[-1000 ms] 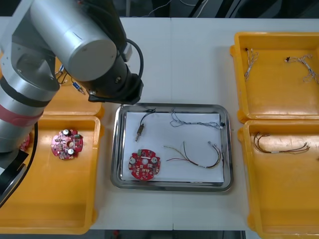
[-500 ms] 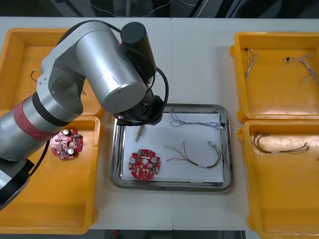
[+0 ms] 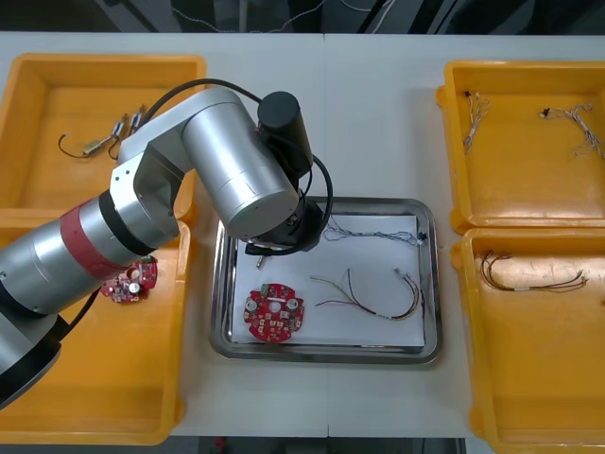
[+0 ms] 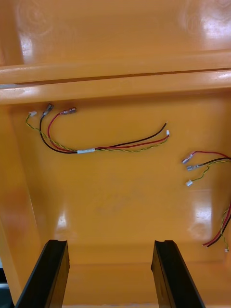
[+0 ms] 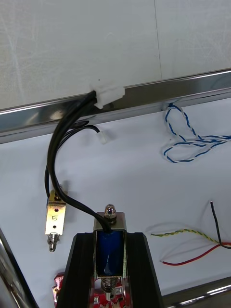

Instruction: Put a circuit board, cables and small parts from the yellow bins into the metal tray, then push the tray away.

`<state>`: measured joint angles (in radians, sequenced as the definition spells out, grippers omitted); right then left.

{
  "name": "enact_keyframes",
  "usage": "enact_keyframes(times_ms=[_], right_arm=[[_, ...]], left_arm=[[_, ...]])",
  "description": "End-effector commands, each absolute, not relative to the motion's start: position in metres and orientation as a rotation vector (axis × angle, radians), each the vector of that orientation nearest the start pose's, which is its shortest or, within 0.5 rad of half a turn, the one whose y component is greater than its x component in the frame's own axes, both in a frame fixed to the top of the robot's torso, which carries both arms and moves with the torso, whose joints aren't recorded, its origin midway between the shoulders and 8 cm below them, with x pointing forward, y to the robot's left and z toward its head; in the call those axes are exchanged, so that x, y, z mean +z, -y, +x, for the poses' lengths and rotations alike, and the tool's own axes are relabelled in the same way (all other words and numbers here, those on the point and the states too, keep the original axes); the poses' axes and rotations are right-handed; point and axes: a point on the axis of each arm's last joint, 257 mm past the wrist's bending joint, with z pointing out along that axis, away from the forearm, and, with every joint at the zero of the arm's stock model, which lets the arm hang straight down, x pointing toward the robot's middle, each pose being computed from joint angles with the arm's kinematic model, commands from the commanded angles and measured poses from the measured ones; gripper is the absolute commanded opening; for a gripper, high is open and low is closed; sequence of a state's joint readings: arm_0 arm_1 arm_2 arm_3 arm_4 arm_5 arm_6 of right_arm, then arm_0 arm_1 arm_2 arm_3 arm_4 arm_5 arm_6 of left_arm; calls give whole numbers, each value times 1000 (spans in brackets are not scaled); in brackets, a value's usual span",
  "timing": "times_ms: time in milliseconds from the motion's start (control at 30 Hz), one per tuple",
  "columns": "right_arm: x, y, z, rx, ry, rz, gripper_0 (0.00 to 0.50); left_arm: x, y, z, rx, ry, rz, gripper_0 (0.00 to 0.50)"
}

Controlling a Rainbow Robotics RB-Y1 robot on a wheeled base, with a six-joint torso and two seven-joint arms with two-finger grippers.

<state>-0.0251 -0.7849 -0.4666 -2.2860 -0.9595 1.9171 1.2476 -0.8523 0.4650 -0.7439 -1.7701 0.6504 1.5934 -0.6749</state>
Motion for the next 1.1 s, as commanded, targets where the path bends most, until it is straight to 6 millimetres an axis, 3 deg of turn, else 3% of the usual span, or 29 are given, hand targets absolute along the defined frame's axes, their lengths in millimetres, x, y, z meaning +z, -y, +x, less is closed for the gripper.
enact_keyframes(times_ms=[33, 667, 1100], right_arm=[[-156, 393, 332, 4, -2679, 109, 500], [-156, 392, 332, 8, -2678, 121, 500], [-155, 395, 333, -6, -2672, 130, 500]], left_arm=[[-224, -12, 456, -195, -2636, 253, 0], [-263, -26, 453, -145, -2653, 227, 0], [-276, -33, 450, -136, -2664, 205, 0]])
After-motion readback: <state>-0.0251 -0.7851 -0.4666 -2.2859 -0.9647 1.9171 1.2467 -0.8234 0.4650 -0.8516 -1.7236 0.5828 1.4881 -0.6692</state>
